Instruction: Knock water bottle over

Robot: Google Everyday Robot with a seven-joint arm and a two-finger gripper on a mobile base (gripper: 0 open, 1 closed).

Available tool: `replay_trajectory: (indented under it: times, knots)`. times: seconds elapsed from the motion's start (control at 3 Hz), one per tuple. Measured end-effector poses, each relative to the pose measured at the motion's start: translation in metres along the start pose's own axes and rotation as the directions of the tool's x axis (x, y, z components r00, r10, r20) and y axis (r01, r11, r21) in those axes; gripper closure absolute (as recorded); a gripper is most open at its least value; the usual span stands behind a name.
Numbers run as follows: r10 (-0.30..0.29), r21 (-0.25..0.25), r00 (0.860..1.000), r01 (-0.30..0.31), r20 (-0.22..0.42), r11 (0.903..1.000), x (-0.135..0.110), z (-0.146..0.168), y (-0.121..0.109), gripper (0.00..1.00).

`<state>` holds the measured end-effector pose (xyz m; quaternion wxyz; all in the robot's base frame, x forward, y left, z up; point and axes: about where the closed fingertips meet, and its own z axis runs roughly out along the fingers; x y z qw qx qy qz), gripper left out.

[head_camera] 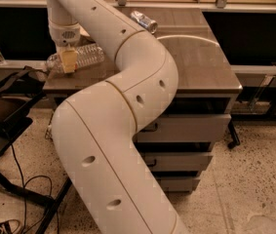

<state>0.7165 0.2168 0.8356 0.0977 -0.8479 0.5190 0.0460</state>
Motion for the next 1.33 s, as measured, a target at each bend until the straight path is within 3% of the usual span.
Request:
replay_trajectory:
  times: [0.67, 1.0, 1.33]
  knots:
    - [0.000, 0.018, 1.000, 0.000, 0.005, 0.9998, -0.0015, 0.0023, -0.0060, 0.17]
    - [0.001, 0.018, 1.000, -0.001, 0.005, 0.9998, -0.0018, 0.0007, -0.0063, 0.00]
    - [0.001, 0.018, 1.000, -0.001, 0.005, 0.9998, -0.0018, 0.0007, -0.0063, 0.00]
